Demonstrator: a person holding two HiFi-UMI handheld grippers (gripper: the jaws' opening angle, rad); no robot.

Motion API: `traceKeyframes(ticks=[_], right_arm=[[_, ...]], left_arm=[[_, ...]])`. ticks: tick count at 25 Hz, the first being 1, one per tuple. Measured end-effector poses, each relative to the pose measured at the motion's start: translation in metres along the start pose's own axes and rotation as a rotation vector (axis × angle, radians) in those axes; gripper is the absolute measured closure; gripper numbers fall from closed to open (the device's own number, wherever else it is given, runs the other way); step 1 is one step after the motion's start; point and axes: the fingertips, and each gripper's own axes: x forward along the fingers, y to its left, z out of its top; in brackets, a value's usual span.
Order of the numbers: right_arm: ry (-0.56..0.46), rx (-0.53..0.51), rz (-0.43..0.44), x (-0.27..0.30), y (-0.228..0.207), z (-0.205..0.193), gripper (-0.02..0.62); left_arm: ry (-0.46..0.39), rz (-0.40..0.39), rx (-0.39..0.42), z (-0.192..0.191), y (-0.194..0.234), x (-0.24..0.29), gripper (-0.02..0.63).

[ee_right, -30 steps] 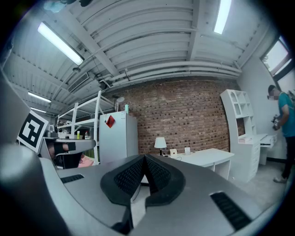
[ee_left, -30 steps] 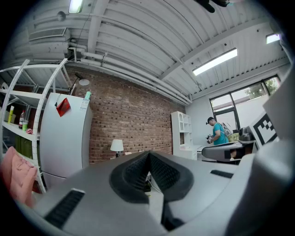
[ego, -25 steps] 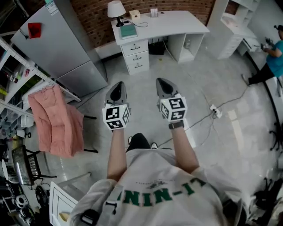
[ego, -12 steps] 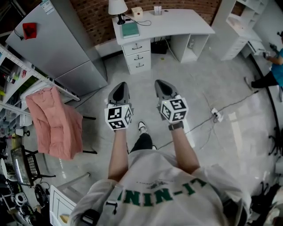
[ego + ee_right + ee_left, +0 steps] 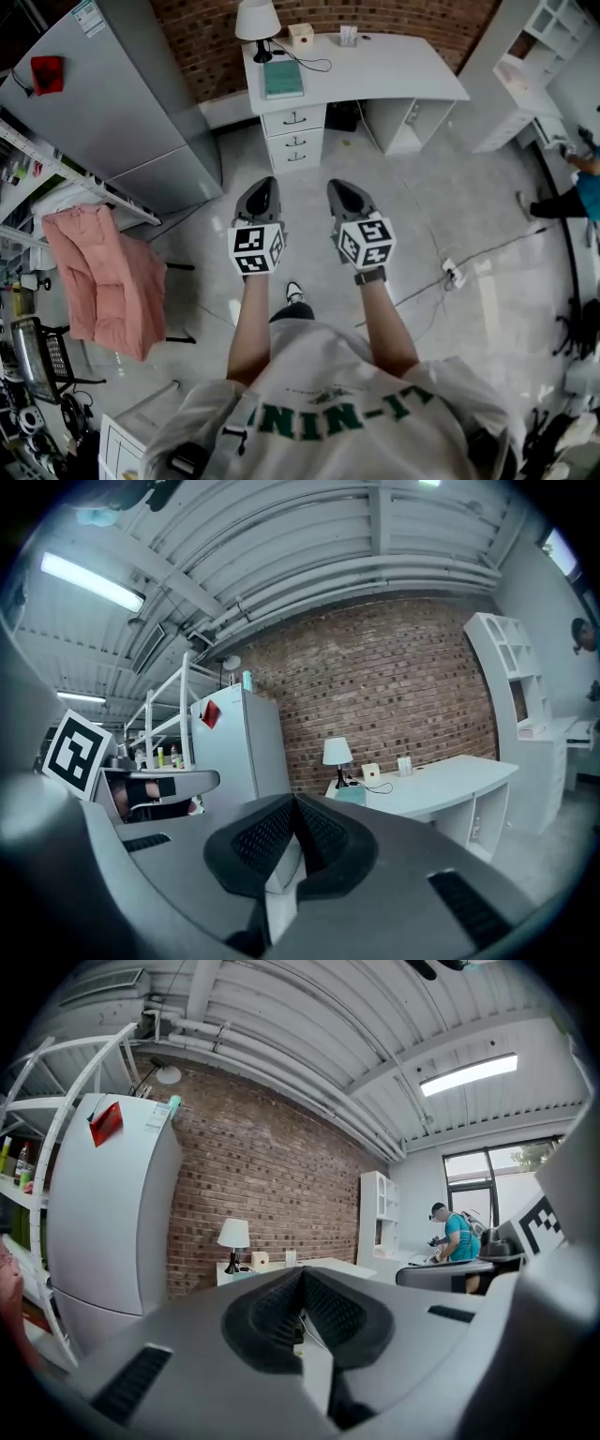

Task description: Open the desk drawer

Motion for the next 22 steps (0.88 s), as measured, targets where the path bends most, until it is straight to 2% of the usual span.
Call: traceKeyframes(ticks=[5, 12, 18, 22], right_arm=[[0.035, 0.007, 0.014, 0.061, -0.013, -0.005, 0.592], [0.079, 0.025, -0.002, 0.122, -0.067, -0.011, 0.592], [0.118, 0.038, 0.075, 0.181, -0.119, -0.027, 0.592], [0.143, 0.041, 0.088, 0.225, -0.155, -0.047, 0.592]], left_arm=[[0.021, -0.017, -0.013, -0.004, 0.027, 0.053, 0.609], [0.077, 0.010, -0.028, -0.021, 0.049, 0.120, 0.609], [0.097, 0.096, -0.059, -0.038, 0.062, 0.194, 0.609], [0.096, 0.141, -0.063, -0.045, 0.076, 0.238, 0.608]])
